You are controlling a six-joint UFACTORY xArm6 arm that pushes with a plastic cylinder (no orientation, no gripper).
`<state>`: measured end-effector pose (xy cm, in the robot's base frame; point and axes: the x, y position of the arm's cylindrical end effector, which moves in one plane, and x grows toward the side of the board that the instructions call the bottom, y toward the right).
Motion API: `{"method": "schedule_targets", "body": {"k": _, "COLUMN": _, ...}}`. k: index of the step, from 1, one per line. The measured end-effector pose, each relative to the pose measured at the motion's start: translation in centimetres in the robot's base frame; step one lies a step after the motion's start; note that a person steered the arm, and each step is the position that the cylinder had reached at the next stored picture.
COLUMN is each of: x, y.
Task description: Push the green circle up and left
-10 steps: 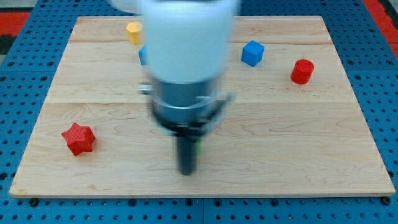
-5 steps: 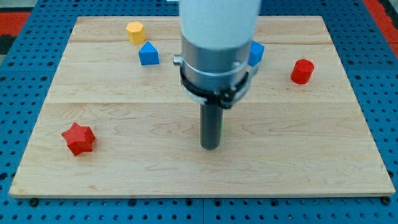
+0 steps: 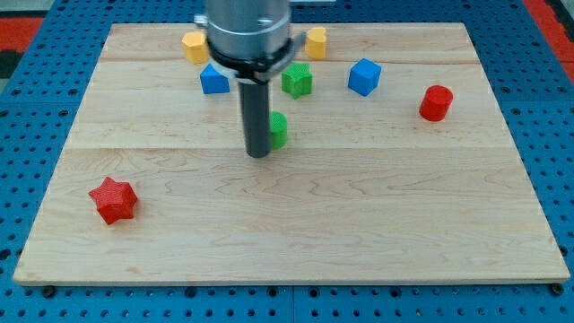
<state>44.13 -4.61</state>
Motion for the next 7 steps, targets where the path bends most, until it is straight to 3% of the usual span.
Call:
{"method": "schedule_targets", "body": {"k": 1, "x": -0.5, "y": 6.7}}
{"method": "schedule_targets", "body": {"k": 3, "x": -5.1, "y": 6.4}}
{"method": "schedule_targets", "body": {"k": 6, "x": -3.9, "y": -9.5}}
{"method": "schedule_targets", "body": {"k": 7, "x": -3.9, "y": -10.4}}
